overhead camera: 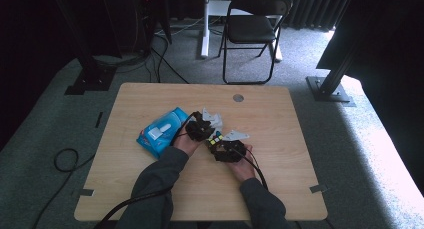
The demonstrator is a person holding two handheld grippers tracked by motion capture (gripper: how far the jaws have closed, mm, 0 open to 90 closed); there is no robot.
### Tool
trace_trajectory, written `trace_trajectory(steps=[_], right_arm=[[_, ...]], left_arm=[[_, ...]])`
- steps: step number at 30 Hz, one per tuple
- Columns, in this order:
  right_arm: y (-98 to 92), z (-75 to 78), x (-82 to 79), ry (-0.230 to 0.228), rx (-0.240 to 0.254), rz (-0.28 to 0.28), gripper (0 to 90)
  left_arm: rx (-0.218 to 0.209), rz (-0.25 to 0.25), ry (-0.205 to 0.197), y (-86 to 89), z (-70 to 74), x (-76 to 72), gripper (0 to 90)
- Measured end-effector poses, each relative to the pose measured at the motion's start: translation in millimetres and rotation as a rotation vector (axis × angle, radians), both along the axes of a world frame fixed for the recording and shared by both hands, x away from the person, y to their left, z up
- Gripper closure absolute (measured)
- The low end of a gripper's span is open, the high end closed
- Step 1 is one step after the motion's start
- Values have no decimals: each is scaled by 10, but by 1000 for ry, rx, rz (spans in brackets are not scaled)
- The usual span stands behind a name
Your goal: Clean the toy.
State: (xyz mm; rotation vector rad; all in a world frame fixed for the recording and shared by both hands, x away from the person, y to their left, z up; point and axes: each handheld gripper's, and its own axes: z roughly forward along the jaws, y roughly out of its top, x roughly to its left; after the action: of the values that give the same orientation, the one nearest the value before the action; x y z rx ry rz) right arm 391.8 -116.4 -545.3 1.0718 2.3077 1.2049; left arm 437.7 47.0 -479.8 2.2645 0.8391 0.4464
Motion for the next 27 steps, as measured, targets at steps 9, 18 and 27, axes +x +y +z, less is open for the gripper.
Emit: trace_trajectory(steps=[9, 18, 27], right_arm=[[-3, 0, 2, 3, 2, 1, 334], [-4, -1, 2, 2, 1, 1, 334], [-3, 0, 2, 2, 2, 0, 334]], left_arm=[[-16, -4, -8, -82, -13, 6, 846], [-14, -94, -16, -234, -18, -134, 847], [-39, -87, -38, -130, 92, -234, 849]])
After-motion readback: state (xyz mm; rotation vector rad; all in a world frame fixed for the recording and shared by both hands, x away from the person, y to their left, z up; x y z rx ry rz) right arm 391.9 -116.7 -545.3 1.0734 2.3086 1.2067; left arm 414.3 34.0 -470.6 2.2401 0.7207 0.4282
